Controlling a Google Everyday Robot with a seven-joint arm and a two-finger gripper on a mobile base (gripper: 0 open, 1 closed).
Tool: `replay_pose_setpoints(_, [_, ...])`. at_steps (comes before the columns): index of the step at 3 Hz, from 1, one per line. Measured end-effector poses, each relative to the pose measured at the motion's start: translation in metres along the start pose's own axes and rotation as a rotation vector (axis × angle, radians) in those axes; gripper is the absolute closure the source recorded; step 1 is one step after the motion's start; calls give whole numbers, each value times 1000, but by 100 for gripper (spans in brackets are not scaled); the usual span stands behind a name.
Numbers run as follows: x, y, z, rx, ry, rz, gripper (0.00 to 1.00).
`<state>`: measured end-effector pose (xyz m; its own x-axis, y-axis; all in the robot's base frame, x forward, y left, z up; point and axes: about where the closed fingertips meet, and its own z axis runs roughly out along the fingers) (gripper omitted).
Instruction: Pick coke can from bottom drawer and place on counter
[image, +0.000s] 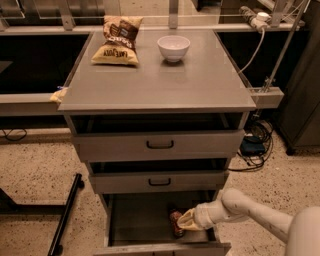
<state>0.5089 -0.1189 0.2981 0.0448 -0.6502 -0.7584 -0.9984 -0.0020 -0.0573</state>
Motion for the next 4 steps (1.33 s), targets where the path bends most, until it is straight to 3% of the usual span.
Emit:
replay_pose_setpoints(1, [14, -19, 11, 24, -11, 2, 82])
replay_pose_setpoints(2, [14, -20, 9, 26, -10, 2, 58])
replay_pose_setpoints(4, [46, -22, 53, -21, -25, -122, 12])
